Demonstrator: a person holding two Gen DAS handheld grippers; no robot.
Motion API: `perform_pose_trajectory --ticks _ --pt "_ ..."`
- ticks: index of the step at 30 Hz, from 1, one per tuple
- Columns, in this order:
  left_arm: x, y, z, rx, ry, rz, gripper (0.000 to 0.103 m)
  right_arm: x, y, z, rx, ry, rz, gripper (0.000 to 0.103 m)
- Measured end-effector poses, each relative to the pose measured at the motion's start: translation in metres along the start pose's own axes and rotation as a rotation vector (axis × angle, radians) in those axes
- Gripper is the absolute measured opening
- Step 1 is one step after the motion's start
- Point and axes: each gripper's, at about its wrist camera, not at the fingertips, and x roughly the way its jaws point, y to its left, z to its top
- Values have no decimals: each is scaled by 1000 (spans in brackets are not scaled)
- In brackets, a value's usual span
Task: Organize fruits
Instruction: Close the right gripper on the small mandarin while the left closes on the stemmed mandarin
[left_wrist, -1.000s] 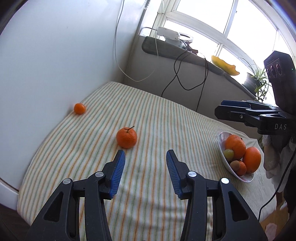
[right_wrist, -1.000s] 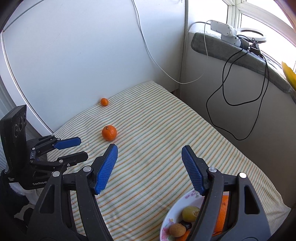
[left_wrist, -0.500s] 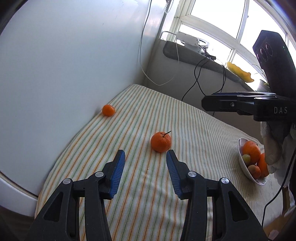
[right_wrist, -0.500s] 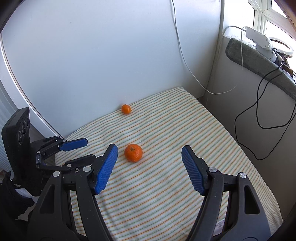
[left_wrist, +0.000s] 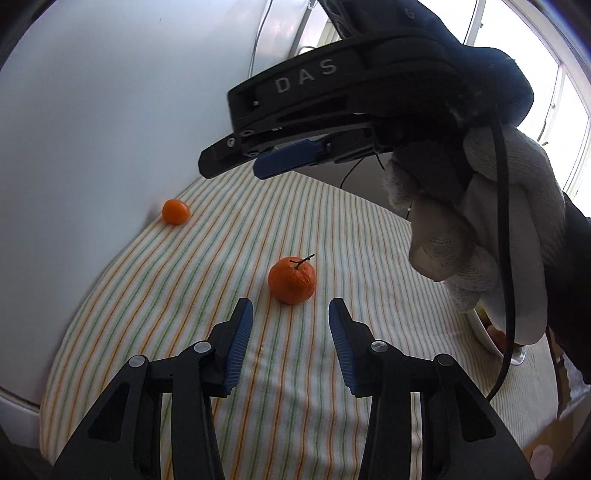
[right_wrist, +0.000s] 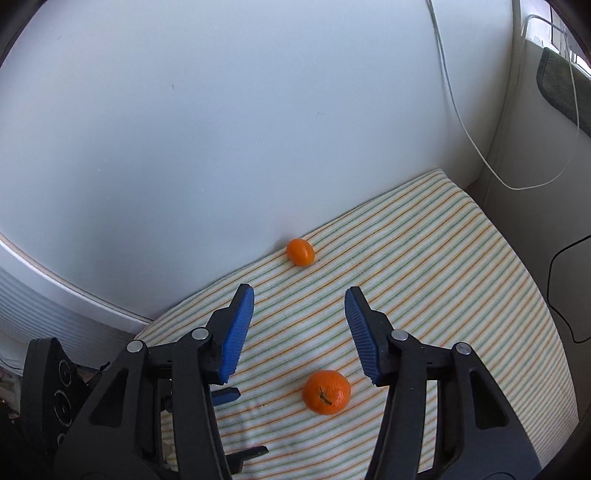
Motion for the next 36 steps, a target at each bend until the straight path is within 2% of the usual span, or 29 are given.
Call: perform_pose_trajectory --ticks 1,3,6,12,22,36 --pt "2 1 1 -2 3 -7 40 6 -1 4 2 6 7 53" --pt "7 1 4 -2 8 -14 39 17 -1 10 -1 23 9 45" --pt "11 3 6 -7 12 -27 39 34 0 20 -13 41 2 44" --pt "17 8 4 -18 24 -38 36 57 -1 27 -9 61 41 40" --pt "26 9 7 7 46 -27 36 80 6 28 -41 89 39 40" --pt "65 -9 21 35 83 -11 36 106 13 50 -55 106 52 40"
